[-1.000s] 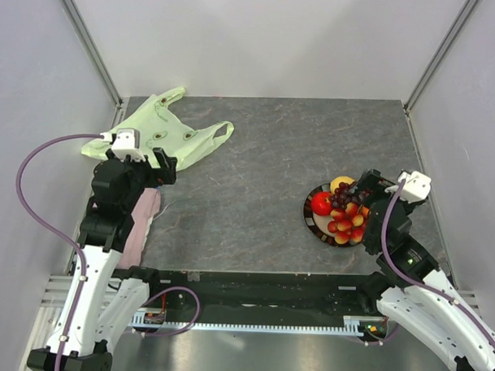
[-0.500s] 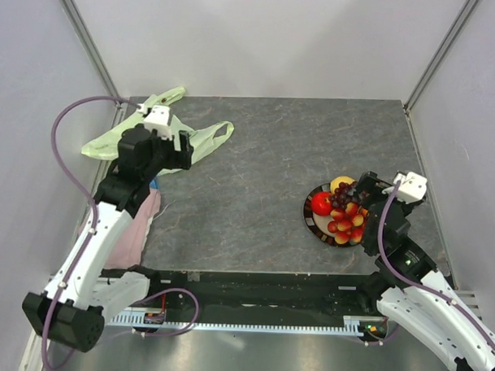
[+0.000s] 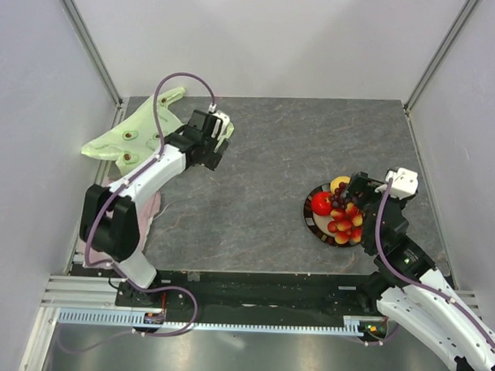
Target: Place the fruits into the plastic bag
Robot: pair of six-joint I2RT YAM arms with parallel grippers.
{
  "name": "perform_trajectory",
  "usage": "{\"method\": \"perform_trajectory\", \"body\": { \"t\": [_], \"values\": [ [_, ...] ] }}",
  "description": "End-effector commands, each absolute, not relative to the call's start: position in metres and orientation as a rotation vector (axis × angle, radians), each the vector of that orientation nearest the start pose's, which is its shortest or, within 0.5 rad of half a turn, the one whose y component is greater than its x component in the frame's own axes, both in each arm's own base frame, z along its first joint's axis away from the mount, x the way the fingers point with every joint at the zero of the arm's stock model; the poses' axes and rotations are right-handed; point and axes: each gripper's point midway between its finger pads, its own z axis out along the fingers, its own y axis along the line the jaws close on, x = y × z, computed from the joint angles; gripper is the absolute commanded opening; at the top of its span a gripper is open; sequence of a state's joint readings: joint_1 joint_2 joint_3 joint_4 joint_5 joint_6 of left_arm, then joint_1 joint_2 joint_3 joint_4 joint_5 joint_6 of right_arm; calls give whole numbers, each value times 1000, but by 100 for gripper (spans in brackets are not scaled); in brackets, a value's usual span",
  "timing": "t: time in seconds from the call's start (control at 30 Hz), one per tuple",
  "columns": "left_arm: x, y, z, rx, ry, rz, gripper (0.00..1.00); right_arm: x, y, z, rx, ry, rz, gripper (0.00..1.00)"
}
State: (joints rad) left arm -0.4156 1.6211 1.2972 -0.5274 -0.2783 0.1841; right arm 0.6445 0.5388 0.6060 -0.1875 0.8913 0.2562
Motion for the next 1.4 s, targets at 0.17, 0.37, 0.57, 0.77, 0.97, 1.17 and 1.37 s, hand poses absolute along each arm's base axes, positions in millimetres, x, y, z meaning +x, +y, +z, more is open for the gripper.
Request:
{"method": "perform_trajectory", "body": {
  "t": [0.17,0.37,0.57,0.77,0.97,1.17,1.37],
  "values": [
    [461,-87,138,620,2297,568,91,256,36,269,314,1598,-25,98],
    [479,-83,123,625,2296,574,91,257,37,269,312,1602,-24,98],
    [490,-71,112,593,2316,548,91,260,41,266,292,1621,-31,98],
    [490,-78,91,648,2355,477,91,264,45,263,273,1644,-40,98],
    [491,-73,82,620,2388,441,91,263,46,264,275,1640,-25,98],
    [490,-71,68,610,2435,392,89,262,46,264,277,1641,-24,98],
    [488,-69,53,621,2472,398,85,262,45,263,281,1643,-28,98]
  ]
}}
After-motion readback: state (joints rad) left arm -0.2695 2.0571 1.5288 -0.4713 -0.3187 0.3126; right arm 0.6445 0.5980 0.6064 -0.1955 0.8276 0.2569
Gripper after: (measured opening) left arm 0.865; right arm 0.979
